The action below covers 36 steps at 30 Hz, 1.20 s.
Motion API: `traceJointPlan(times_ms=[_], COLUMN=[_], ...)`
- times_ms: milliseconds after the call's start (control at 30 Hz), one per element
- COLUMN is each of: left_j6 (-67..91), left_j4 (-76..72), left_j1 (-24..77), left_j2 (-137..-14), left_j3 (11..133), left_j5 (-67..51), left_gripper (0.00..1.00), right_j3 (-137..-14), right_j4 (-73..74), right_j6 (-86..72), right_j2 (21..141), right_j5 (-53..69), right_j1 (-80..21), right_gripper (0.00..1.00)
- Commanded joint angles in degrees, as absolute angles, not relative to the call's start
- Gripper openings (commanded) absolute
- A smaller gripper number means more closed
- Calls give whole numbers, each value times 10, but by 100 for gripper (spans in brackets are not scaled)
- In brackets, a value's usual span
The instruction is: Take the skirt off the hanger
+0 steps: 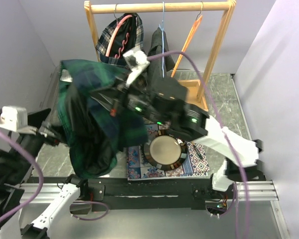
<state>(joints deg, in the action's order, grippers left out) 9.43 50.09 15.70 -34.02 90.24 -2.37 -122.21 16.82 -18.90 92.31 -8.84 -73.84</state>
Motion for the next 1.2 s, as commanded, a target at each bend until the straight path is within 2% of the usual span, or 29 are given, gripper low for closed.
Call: traceJointPlan(times_ms=[0,233,500,633,900,1100,1167], left_j6=[58,62,66,69,76,79,78], left_j4=[527,526,480,463,415,379,363], left_j1=[200,260,260,260,260,260,260], left_j2=[-331,-337,-355,-365,-355,-349,-345], left_j3=[886,901,855,849,829,828,824], left_j5=[-110,-170,-152,-119,-148,-101,-83], left_gripper=[97,97,97,97,97,99,91], right_j3=[-1311,-1304,-1303,-1257,-1236,-1184,-1160], right_j4=[135,102,70,35,-47,-93,-105], right_j6=[-236,-216,-263,-288,-354,-413,-430], right_j2=[966,998,1001,986,991,977,973], right_j5=[-169,-208,-183,-166,-119,-112,-92], right_j1=[-735,-730,-744,-761,-790,-809,-811], right_gripper=[0,0,0,0,0,0,0])
